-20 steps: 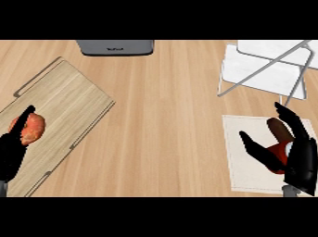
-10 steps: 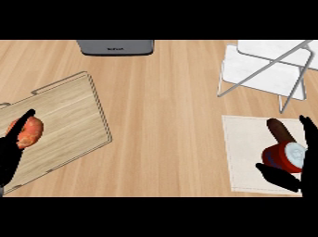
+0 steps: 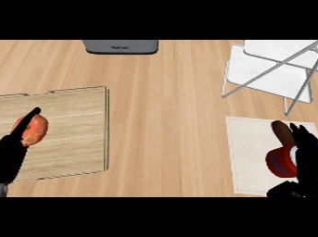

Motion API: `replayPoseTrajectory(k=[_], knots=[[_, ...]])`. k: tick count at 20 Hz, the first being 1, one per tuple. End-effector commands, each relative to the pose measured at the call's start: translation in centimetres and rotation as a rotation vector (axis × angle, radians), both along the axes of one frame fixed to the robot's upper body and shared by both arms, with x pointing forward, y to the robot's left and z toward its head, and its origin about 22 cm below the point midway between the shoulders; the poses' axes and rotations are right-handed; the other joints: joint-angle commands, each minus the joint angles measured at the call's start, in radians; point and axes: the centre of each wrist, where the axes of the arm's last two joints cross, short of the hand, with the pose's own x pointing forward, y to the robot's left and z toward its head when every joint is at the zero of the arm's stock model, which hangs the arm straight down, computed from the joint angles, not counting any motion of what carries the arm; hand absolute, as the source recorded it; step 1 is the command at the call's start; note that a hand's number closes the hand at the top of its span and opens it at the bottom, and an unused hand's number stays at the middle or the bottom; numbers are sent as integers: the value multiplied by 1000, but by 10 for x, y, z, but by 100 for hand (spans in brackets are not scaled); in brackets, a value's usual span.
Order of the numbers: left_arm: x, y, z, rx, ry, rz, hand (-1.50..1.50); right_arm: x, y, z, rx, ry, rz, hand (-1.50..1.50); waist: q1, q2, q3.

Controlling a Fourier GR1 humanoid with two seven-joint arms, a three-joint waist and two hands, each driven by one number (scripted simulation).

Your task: Pick the can from the placemat and place it in the tiered shelf

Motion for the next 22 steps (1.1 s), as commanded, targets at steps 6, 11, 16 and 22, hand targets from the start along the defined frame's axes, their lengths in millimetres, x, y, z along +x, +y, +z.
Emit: replayPoseTrajectory(k=[6, 11, 16, 22], knots=[[-1, -2, -9, 7, 5, 16, 0, 17, 3, 35, -119, 198, -39, -150, -8, -1, 3], [2, 2, -8, 8, 6, 15, 0, 22, -9, 7, -109, 231, -53, -150, -10, -1, 4], [8, 13, 5, 11, -1, 20, 0, 31, -10, -4, -125, 245, -78, -150, -9, -2, 4], [5, 1, -6, 3, 2, 24, 0, 21, -35, -23, -120, 243, -58, -150, -13, -2, 4]])
